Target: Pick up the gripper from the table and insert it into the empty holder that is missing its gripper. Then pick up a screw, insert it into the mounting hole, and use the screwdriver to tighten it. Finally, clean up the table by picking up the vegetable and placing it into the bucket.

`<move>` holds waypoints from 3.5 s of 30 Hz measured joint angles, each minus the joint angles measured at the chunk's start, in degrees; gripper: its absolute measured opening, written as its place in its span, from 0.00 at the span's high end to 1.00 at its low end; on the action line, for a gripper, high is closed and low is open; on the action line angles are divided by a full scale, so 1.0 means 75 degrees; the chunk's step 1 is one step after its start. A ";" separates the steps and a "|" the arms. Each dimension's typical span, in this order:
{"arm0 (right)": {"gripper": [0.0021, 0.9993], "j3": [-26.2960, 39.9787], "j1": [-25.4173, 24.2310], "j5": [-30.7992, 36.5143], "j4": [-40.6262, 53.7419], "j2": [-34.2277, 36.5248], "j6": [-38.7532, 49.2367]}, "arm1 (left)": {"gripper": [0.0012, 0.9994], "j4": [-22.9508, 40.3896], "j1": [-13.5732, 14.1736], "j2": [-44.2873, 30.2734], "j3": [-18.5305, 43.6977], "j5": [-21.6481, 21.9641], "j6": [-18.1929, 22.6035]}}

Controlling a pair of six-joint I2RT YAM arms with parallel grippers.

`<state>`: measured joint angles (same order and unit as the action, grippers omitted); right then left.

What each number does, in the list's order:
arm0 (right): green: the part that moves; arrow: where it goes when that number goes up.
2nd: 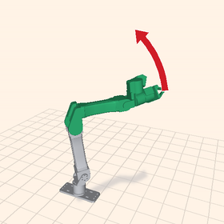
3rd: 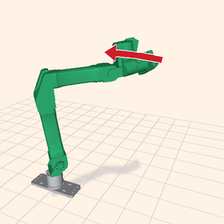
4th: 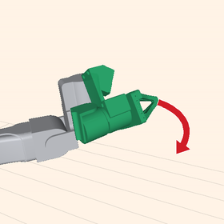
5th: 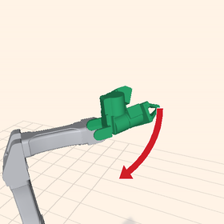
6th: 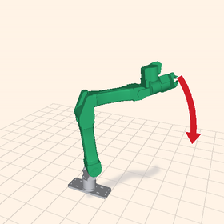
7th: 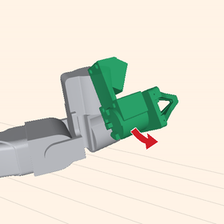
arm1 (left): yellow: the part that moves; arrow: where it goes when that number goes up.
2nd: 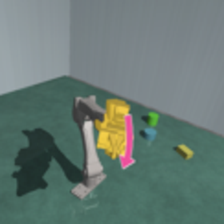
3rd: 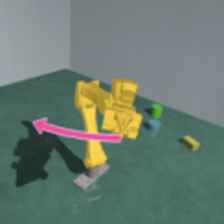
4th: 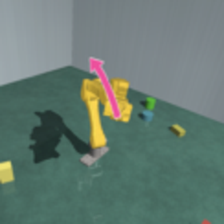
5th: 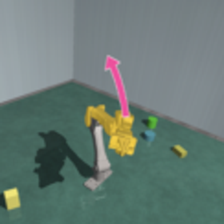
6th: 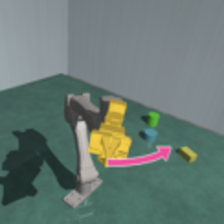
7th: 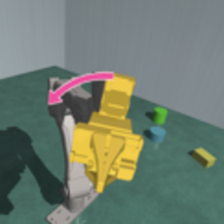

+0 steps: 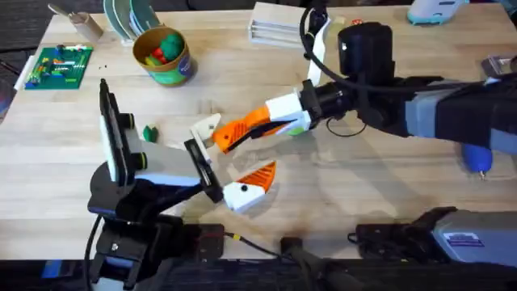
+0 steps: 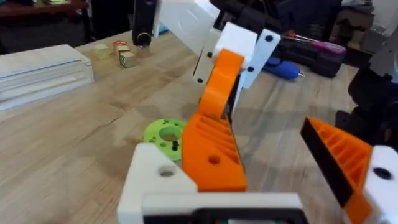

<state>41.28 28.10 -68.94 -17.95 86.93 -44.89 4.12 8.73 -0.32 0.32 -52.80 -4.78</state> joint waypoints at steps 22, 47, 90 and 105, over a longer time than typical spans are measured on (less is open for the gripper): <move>0.99 0.0000 -0.0272 0.0467 -0.0890 0.0274 -0.0838 | 0.01 -0.0006 -0.0029 0.0000 0.0000 0.0103 0.0000; 0.99 0.0000 0.0990 0.2028 -0.1921 0.0589 -0.1275 | 0.01 -0.0035 -0.0128 0.0000 -0.0006 0.0452 -0.0212; 0.07 0.0238 -0.1131 0.2125 -0.2764 0.0790 -0.0630 | 0.01 -0.0029 -0.0032 0.0000 -0.0006 0.0003 -0.0017; 0.07 0.3423 -0.1554 0.5324 0.4552 0.0061 0.3829 | 0.01 -0.0029 -0.0032 0.0000 -0.0006 0.0003 -0.0017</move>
<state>66.95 16.44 -29.01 16.19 87.39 -16.17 3.90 8.49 -0.32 0.27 -52.77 -4.91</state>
